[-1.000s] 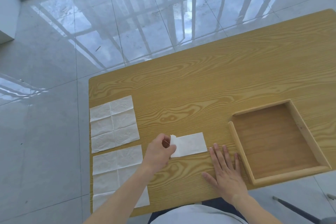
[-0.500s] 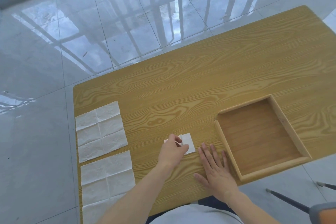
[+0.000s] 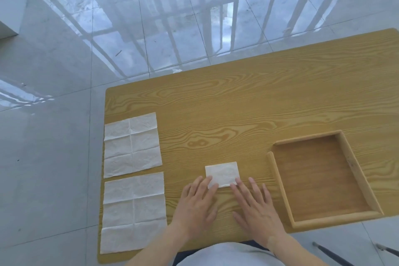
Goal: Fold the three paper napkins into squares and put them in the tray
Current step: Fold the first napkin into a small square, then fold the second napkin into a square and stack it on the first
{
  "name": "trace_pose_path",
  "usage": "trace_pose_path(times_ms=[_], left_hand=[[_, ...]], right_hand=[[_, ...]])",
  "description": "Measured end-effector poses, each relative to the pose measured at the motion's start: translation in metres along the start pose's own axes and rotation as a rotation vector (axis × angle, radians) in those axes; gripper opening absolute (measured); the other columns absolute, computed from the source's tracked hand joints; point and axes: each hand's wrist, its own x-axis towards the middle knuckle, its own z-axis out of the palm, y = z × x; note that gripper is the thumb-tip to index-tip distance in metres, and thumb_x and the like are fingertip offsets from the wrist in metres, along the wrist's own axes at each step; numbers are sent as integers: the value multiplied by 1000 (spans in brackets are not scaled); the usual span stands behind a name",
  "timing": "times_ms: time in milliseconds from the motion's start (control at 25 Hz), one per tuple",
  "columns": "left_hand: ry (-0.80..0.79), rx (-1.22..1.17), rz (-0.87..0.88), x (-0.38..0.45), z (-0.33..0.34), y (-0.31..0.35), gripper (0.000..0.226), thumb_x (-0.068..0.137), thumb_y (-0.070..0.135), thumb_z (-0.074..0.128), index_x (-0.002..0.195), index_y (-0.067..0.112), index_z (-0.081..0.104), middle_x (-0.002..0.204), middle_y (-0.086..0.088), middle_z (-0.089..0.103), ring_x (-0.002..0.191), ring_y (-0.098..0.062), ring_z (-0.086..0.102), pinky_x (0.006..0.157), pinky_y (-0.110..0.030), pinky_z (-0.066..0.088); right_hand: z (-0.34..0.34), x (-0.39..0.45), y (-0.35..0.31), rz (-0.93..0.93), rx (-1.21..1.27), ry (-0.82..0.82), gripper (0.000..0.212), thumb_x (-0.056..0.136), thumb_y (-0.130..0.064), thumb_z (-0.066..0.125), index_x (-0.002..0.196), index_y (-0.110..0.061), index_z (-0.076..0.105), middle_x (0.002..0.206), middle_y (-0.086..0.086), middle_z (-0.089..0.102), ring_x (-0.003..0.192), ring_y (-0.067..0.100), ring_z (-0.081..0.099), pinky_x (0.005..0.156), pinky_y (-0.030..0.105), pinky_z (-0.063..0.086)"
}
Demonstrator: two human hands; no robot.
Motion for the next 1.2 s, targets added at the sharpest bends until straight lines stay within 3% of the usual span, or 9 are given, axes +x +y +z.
trace_pose_path(times_ms=[120,280,440,600,720,840,1000,1080,1200], left_hand=[[-106,53,-29,-7,11,-1,68,92,56,32,152,29,13,162,4,14,149,-26,11,118,-55,6],[-95,78,-78,-3,7,-8,63,95,54,28,151,34,9,162,8,10,149,-26,6,116,-57,-4],[-84,88,-78,10,-4,-27,59,95,50,30,149,36,10,162,10,9,149,-25,5,117,-54,-3],[-101,88,-76,23,-17,-37,61,94,48,37,148,36,10,162,9,7,149,-26,0,117,-55,-7],[-110,49,-54,24,-18,-40,63,94,48,38,148,35,9,163,7,5,149,-24,-3,118,-54,-4],[-70,-39,-25,19,-20,-44,64,91,53,44,146,37,18,161,6,14,148,-23,4,119,-51,2],[47,-180,-33,-5,-19,-60,63,84,65,42,138,31,44,145,7,42,136,-16,32,115,-42,20],[40,-183,-24,-22,-18,-67,65,84,67,38,136,29,48,140,7,47,131,-15,37,113,-39,24],[55,-163,7,-54,-17,-80,58,84,63,44,132,30,50,135,8,50,128,-14,40,111,-35,26]], right_hand=[[1,0,2,12,-35,-23,75,88,-58,39,152,-21,26,161,-2,23,145,36,23,111,59,18],[-6,9,-5,20,-54,-33,72,88,-58,36,150,-20,31,160,-2,26,143,36,26,111,59,18],[-16,27,-13,52,-65,-37,71,89,-57,31,151,-22,29,160,-3,26,142,38,29,111,59,15],[-20,42,-16,83,-82,-50,72,92,-59,19,154,-26,8,164,-7,6,148,35,10,116,60,7],[-23,45,-20,106,-85,-55,72,91,-61,14,154,-27,7,164,-7,5,148,34,8,117,60,9],[-30,41,-28,118,-42,-12,68,91,-61,19,150,-27,27,161,-5,21,147,31,17,117,56,19],[-34,28,-51,107,34,107,56,91,-55,32,125,-22,62,141,1,55,136,27,43,107,49,40],[-31,16,-62,103,57,145,52,90,-54,33,112,-22,68,127,0,65,126,23,53,100,44,47],[-26,0,-77,55,85,136,46,90,-55,36,113,-28,67,121,-10,65,118,14,55,96,34,45]])
